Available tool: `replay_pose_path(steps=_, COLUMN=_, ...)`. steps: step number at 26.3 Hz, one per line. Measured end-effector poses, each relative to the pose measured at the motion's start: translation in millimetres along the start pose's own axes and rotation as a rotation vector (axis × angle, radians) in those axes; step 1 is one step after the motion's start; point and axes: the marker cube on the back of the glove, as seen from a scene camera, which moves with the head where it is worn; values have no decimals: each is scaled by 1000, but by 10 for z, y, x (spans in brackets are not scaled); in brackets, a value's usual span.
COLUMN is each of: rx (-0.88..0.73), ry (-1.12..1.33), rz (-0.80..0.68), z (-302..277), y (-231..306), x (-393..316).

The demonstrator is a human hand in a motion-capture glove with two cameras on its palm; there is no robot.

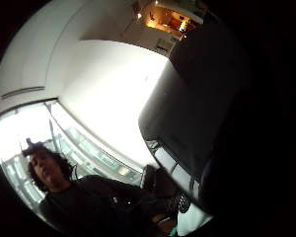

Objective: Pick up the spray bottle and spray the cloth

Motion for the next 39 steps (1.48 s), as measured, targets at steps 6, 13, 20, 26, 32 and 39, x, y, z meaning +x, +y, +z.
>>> replay_pose_path(steps=6, rx=1, ry=1, rz=-1, z=1, y=62, x=75)
replay_pose_path(steps=13, rx=-21, ry=-9, rz=60, z=38, y=216, x=149)
replay_pose_path(steps=20, rx=-85, ry=-26, rz=161, z=99, y=395, x=264)
replay_pose_path(steps=26, rx=-170, ry=118, rz=195, z=-118, y=427, x=323)
replay_pose_path(steps=32, rx=-412, ry=371, rz=229, z=-511, y=687, x=347)
replay_pose_path(steps=39, rx=-640, ry=647, rz=203, z=-915, y=1065, x=131)
